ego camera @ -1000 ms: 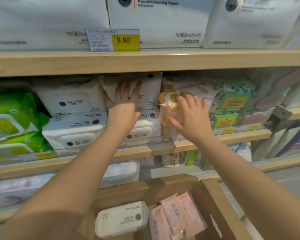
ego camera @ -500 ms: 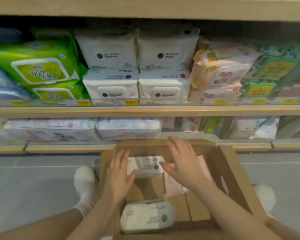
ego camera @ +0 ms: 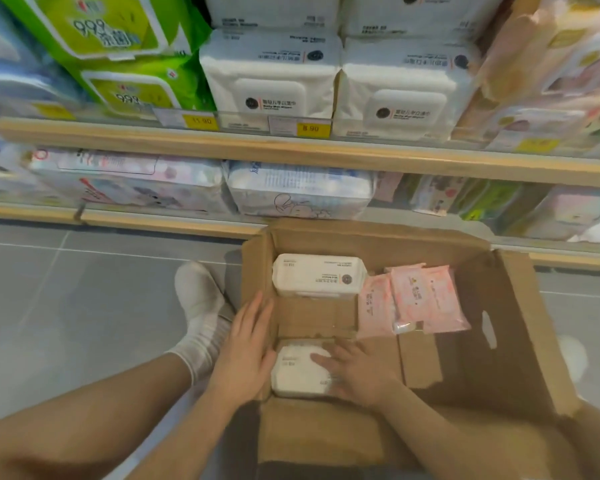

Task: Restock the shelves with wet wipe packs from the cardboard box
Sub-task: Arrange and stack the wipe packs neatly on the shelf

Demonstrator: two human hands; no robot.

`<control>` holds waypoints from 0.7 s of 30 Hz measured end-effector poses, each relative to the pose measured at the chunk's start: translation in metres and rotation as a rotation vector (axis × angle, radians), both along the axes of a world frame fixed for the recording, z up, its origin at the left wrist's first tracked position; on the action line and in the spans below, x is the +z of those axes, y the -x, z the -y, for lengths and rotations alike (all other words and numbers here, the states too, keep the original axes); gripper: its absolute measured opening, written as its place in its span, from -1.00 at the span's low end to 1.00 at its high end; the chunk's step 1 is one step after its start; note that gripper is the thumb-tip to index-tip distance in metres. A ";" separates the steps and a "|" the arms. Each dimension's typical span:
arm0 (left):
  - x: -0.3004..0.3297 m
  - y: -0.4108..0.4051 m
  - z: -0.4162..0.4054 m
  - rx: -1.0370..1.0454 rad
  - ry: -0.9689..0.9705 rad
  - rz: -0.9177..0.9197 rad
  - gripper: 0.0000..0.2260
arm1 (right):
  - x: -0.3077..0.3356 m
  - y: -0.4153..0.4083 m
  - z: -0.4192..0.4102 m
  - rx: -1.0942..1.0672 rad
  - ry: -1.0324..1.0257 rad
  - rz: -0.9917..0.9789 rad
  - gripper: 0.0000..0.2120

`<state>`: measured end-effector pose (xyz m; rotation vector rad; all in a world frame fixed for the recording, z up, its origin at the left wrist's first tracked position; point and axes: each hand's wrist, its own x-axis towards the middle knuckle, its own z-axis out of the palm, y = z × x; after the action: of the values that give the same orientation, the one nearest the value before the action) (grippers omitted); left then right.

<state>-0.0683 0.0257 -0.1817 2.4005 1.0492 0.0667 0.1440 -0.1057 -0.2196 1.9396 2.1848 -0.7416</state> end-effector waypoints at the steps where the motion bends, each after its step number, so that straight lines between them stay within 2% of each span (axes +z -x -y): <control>1: -0.001 -0.001 0.000 0.004 0.008 0.004 -0.34 | 0.000 0.000 -0.002 -0.011 0.056 0.018 -0.18; 4: -0.004 -0.002 -0.001 0.001 0.009 0.005 -0.34 | -0.002 0.003 -0.010 -0.002 0.146 0.144 -0.04; 11: -0.004 -0.003 -0.002 0.006 0.025 0.025 -0.34 | -0.016 0.005 -0.021 -0.044 0.179 0.199 0.02; 15: -0.005 -0.003 -0.002 0.010 0.029 0.026 -0.34 | -0.018 0.018 -0.031 0.018 0.205 0.270 0.00; 18: -0.005 -0.003 -0.003 0.005 0.033 0.019 -0.34 | -0.014 0.014 -0.033 -0.002 0.194 0.181 -0.07; 21: -0.004 -0.005 -0.002 0.012 0.019 -0.008 -0.34 | -0.010 0.002 -0.027 -0.122 0.203 0.024 -0.12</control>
<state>-0.0631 0.0279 -0.1856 2.3793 1.0634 0.0505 0.1415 -0.0782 -0.2297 1.9798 1.9071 -0.9143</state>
